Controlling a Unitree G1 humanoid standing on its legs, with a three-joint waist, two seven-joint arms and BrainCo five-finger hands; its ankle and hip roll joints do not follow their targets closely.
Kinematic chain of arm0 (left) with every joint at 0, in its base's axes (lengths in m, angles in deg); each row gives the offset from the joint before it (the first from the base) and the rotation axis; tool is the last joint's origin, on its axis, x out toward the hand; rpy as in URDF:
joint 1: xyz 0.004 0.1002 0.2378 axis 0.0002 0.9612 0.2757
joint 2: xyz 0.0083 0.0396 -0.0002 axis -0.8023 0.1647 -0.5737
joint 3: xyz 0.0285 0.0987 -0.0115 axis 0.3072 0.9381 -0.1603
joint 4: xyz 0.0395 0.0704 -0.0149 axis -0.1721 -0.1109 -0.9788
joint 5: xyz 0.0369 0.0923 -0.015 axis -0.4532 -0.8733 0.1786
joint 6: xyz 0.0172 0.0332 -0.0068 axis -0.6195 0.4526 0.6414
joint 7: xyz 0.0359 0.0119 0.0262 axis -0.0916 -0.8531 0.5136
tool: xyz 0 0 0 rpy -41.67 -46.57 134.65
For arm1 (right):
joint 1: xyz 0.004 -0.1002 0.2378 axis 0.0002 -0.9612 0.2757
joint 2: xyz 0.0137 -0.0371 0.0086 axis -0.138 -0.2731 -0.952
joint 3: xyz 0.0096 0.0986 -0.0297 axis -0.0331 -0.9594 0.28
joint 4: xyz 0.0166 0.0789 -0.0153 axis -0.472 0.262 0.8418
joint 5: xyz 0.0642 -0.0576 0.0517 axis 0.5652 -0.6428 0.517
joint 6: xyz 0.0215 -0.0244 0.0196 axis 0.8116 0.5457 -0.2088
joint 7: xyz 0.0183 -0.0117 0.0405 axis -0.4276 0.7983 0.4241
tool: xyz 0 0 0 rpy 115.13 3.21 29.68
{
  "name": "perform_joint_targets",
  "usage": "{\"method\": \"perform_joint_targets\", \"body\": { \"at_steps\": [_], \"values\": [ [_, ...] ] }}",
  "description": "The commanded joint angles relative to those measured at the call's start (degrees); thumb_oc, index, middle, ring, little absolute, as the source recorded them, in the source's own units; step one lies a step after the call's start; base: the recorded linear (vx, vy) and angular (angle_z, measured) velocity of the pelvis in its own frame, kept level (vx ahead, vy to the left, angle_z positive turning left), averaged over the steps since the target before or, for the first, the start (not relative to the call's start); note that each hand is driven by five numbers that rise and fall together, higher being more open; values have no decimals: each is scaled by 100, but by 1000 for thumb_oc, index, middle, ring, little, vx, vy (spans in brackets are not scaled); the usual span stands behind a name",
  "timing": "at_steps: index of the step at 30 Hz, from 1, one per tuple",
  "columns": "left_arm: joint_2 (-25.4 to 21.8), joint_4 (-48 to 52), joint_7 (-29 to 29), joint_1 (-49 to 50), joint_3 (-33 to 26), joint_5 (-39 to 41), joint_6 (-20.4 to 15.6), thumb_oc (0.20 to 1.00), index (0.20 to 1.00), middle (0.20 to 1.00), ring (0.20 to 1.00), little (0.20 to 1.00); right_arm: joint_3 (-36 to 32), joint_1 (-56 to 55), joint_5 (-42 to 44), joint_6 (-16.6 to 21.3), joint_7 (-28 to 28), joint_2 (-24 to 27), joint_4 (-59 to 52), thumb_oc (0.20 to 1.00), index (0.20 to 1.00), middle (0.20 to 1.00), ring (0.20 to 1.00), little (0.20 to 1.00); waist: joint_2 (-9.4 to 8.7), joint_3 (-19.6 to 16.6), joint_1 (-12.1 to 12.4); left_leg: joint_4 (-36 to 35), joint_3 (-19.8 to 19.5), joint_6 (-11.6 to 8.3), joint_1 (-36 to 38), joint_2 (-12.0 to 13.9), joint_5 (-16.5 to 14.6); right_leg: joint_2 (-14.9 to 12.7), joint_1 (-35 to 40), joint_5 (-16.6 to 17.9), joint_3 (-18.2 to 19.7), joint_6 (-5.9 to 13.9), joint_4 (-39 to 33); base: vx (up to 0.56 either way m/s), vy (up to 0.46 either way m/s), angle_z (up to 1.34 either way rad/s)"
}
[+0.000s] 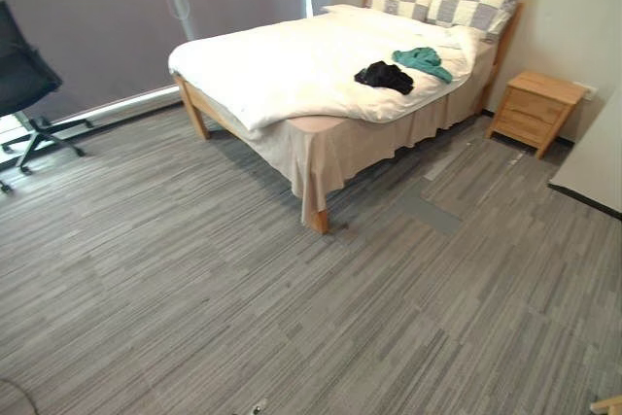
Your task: Tidy up the quilt and then pick up the clothes from the bed and put them into the laundry hamper.
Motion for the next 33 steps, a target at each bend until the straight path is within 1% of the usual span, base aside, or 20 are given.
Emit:
{"method": "perform_joint_targets", "body": {
  "at_steps": [1, 12, 14, 16, 17, 18, 20, 21, 22, 23, 24, 25, 26, 27, 28, 29, 30, 31, 32, 33],
  "values": [
    [45, -254, 86, -523, 12, -248, -133, 1000, 1000, 1000, 1000, 1000, -21, 598, 110, 98, 117, 16, 144, 1000, 1000, 1000, 1000, 1000, -18, 377, -67, -616, -17, -324, 425, 36, 279, -350, 338, 556, -321, 653, -754, 38, 10, -22],
    [-40, -147, -23, -637, 220, -545, -119, 1000, 1000, 1000, 1000, 1000, 33, 738, -17, 75, 106, 81, 28, 1000, 1000, 1000, 1000, 1000, 5, 566, -121, -616, 83, -288, 301, 34, 263, -390, 149, 604, -193, 700, -751, 71, 35, -10],
    [-138, -84, -48, -754, 256, -537, -101, 1000, 1000, 1000, 1000, 1000, -15, 816, 23, 90, 115, 116, -73, 1000, 1000, 1000, 1000, 1000, -4, 694, -116, -616, 126, -215, 212, 57, 208, -403, -314, 519, -217, 771, 22, 12, 63, -9],
    [-188, -83, -62, -814, 238, -533, -62, 1000, 1000, 1000, 1000, 1000, -97, 869, 60, 95, 108, 149, -90, 1000, 1000, 1000, 1000, 1000, 5, 809, -112, -616, 229, -127, 239, 68, 105, -568, -909, 619, -314, 1085, 1292, 39, 80, -24],
    [-208, -96, -65, -837, 224, -538, -40, 1000, 1000, 1000, 1000, 1000, -137, 897, 65, 78, 101, 170, -77, 1000, 1000, 1000, 1000, 1000, 26, 867, -141, -616, 304, -97, 314, 86, 56, -672, -1294, 867, -392, 1247, 1995, 156, 80, -40],
    [-238, -114, -70, -844, 237, -558, -25, 1000, 1000, 1000, 1000, 1000, -179, 873, 105, 89, 97, 158, -96, 1000, 1000, 1000, 1000, 1000, 68, 917, -197, -616, 366, -116, 440, 157, -3, -738, -1521, 1039, -512, 1289, 2425, 119, 42, -39],
    [-274, -120, -71, -855, 230, -578, -24, 1000, 1000, 1000, 1000, 1000, -232, 854, 136, 94, 86, 158, -102, 1000, 1000, 1000, 1000, 1000, 78, 948, -234, -616, 384, -146, 539, 188, -53, -847, -1683, 1027, -613, 1273, 2637, 221, -8, -14],
    [-299, -114, -71, -864, 240, -600, -32, 1000, 1000, 1000, 1000, 1000, -280, 818, 175, 100, 93, 154, -99, 1000, 1000, 1000, 1000, 1000, 82, 967, -290, -616, 364, -193, 619, 202, -102, -906, -1754, 952, -708, 1220, 2466, 546, -136, 4],
    [-315, -89, -84, -934, 268, -637, -69, 1000, 1000, 1000, 1000, 1000, -359, 716, 275, 125, 96, 147, -125, 1000, 1000, 1000, 1000, 1000, 46, 1001, -464, -616, 285, -335, 790, 176, -250, -853, -1709, 836, -731, 1085, 1421, 598, -198, 19],
    [-315, -90, -80, -967, 275, -679, -87, 1000, 1000, 1000, 1000, 1000, -395, 677, 298, 139, 121, 159, -141, 1000, 1000, 1000, 1000, 1000, 40, 1039, -569, -616, 253, -440, 906, 186, -338, -845, -1724, 929, -700, 1078, 655, 677, -273, 25],
    [-318, -101, -71, -1013, 254, -728, -115, 1000, 1000, 1000, 1000, 1000, -454, 652, 317, 152, 138, 173, -123, 1000, 1000, 1000, 1000, 1000, 9, 1054, -679, -616, 247, -576, 997, 223, -415, -997, -1915, 1182, -711, 1128, -50, 536, -234, 33],
    [-310, -118, -62, -1039, 258, -797, -108, 1000, 1000, 1000, 1000, 1000, -491, 637, 322, 141, 136, 174, -109, 1000, 1000, 1000, 1000, 1000, 53, 1045, -738, -616, 252, -687, 1082, 333, -492, -1126, -1974, 1392, -838, 1213, -506, 378, -172, 41],
    [-306, -119, -61, -1039, 259, -799, -108, 1000, 1000, 1000, 1000, 1000, -493, 635, 322, 140, 136, 178, -110, 1000, 1000, 1000, 1000, 1000, 79, 1046, -744, -616, 249, -696, 1087, 362, -502, -1097, -1935, 1417, -865, 1211, -563, 602, -251, 56],
    [-322, -200, -86, -1047, 258, -925, -118, 1000, 1000, 1000, 1000, 1000, -539, 556, 278, 130, 116, 165, -65, 1000, 1000, 1000, 1000, 1000, 111, 1007, -828, -616, 350, -861, 1357, 460, -598, -1350, -2168, 1605, -1107, 1312, -686, 587, -230, 38],
    [-318, -232, -100, -1026, 287, -977, -122, 1000, 1000, 1000, 1000, 1000, -567, 495, 255, 122, 107, 190, -38, 1000, 1000, 1000, 1000, 1000, 125, 989, -856, -616, 374, -902, 1458, 492, -582, -1362, -2109, 1661, -1164, 1311, -650, 789, -307, 28],
    [-302, -258, -100, -979, 259, -975, -119, 1000, 1000, 1000, 1000, 1000, -581, 431, 231, 128, 96, 215, -4, 1000, 1000, 1000, 1000, 1000, 204, 994, -873, -616, 431, -995, 1678, 596, -334, -1271, -1962, 1732, -1317, 1265, -580, 366, -127, 3],
    [-301, -258, -100, -980, 259, -975, -119, 1000, 1000, 1000, 1000, 1000, -581, 432, 231, 128, 95, 216, -4, 1000, 1000, 1000, 1000, 1000, 207, 1000, -873, -616, 432, -997, 1685, 600, -336, -1267, -1954, 1733, -1319, 1265, -583, 684, -339, 6],
    [-292, -271, -121, -876, 131, -912, -102, 1000, 1000, 1000, 1000, 1000, -541, 454, 144, 130, 83, 295, 77, 1000, 1000, 1000, 1000, 1000, 329, 904, -915, 292, 480, -1164, 1738, 1000, 397, -971, -1746, 1606, -1450, 980, -431, 657, -423, 1],
    [-297, -225, -112, -837, 112, -838, -84, 1000, 1000, 1000, 1000, 1000, -491, 491, 127, 126, 100, 333, 76, 1000, 1000, 1000, 1000, 1000, 334, 903, -868, 1067, 444, -1125, 1413, 1252, 840, -798, -1521, 1477, -1467, 808, -458, 868, -620, -9],
    [-318, -141, -69, -793, 51, -678, -64, 1000, 1000, 1000, 1000, 1000, -405, 537, 110, 136, 131, 381, 27, 1000, 1000, 1000, 1000, 1000, 342, 969, -732, 2341, 237, -1192, 895, 1526, 1465, -574, -1174, 1304, -1461, 609, -571, 393, -375, -15]
  ]
}}
